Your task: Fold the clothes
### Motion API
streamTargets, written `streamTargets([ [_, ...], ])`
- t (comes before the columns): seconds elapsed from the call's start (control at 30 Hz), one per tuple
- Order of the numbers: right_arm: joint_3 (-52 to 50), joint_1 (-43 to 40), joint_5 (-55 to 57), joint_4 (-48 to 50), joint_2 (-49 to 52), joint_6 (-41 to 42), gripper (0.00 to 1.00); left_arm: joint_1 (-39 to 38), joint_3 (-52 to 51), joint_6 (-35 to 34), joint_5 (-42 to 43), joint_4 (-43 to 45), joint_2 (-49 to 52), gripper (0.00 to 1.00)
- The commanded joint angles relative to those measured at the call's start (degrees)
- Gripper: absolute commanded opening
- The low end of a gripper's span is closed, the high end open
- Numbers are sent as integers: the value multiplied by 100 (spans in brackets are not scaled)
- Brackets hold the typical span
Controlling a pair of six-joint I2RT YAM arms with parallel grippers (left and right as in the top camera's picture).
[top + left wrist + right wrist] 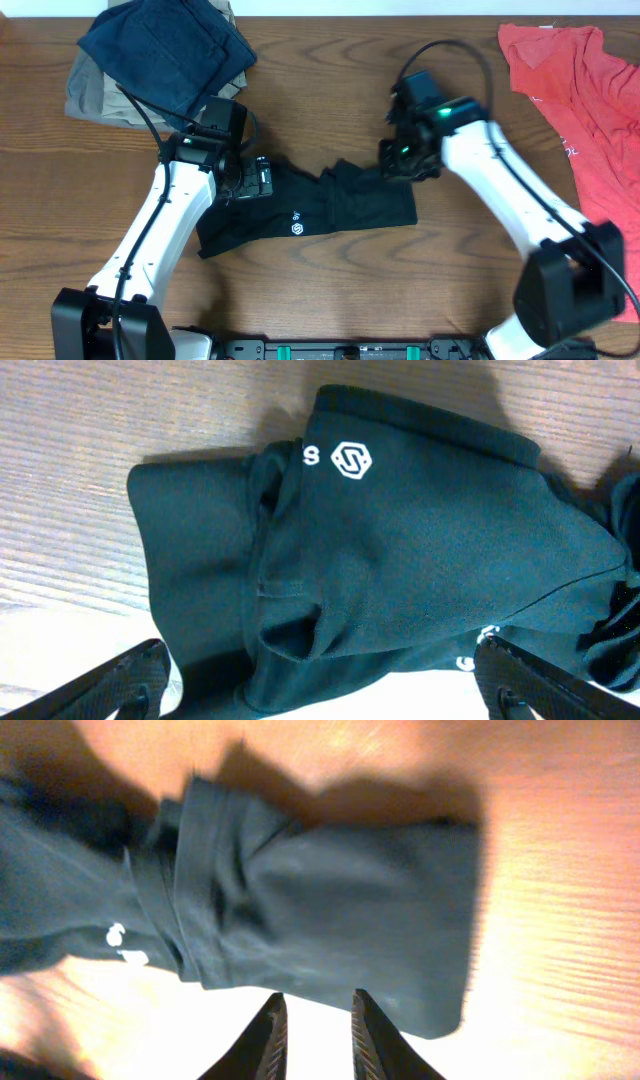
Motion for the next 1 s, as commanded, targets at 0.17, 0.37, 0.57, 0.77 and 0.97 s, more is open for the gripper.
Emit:
streamTargets([
  [0.17,-424,-450,-199,166,245,-262,4,7,-46,28,-63,-2,-31,98],
  [0.37,-1276,-225,-573,1086,597,-234,4,7,-46,28,-63,28,-31,98],
  [0.57,-1659,-31,72,1187,817,400,1,7,-48,28,-63,20,-31,98],
  [0.77,-1351,-317,756,645,511,581,2,7,-66,28,-63,26,-31,98],
  [0.97,-632,-481,623,166,37,455,8,7,-76,28,-66,26,-31,98],
])
